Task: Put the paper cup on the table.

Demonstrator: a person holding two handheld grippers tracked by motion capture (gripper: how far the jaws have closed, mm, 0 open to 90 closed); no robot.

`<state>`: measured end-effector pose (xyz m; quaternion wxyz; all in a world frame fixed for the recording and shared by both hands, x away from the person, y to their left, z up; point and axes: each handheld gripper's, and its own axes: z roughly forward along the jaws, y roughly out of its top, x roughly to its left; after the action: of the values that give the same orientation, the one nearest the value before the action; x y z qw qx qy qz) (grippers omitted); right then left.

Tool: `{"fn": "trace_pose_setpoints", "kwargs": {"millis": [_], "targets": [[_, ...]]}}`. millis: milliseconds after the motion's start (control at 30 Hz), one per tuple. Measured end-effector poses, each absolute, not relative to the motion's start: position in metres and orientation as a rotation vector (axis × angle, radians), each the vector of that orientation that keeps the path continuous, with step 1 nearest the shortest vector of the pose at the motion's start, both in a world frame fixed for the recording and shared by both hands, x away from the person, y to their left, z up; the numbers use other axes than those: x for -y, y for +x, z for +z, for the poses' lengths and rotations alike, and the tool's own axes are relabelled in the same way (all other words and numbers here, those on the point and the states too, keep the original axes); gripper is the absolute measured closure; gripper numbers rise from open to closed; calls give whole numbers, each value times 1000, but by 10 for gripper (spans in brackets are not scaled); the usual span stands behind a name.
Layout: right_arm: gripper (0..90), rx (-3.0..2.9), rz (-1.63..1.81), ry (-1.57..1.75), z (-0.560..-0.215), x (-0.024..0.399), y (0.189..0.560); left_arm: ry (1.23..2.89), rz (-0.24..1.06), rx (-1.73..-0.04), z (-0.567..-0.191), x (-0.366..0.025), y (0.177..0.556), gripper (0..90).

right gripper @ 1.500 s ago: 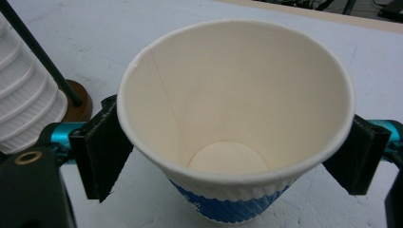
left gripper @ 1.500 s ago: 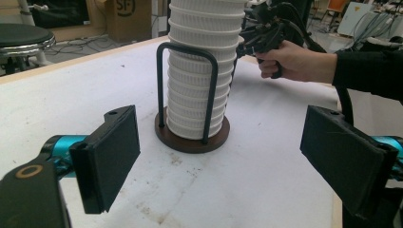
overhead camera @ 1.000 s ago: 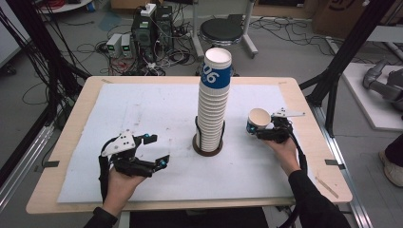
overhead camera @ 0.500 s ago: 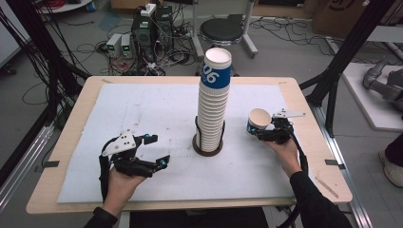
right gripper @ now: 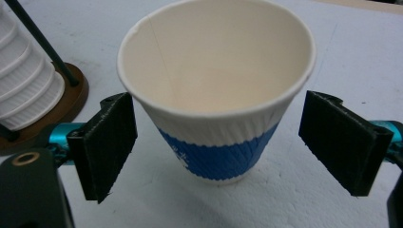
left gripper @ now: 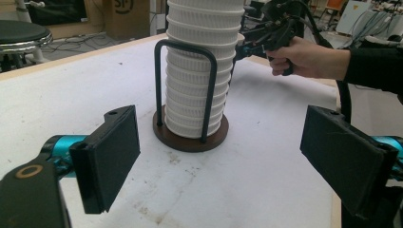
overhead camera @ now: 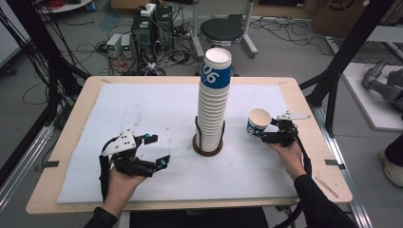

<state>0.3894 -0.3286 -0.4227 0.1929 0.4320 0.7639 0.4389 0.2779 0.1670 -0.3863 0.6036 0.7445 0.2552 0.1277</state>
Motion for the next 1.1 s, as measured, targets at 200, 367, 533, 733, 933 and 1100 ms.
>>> {"fn": "trace_pose_setpoints", "kwargs": {"millis": [200,367,533,733,933,1100], "targets": [[128,-2124,1252,1215,-417,339,375,1724,294,-595,-387,-166,280,129],[130,-2123,1310,1186,-408,343,359,1727,292,-597,-387,-165,281,129],[131,-2124,1408,1105,-394,343,346,1726,296,-612,-387,-165,286,129],[131,-2136,1528,1015,-382,341,335,1718,325,-618,-384,-169,286,129],[131,-2138,1594,936,-370,338,326,1702,367,-614,-375,-175,285,129],[131,-2128,1625,889,-363,335,323,1690,394,-615,-372,-180,281,129]]}}
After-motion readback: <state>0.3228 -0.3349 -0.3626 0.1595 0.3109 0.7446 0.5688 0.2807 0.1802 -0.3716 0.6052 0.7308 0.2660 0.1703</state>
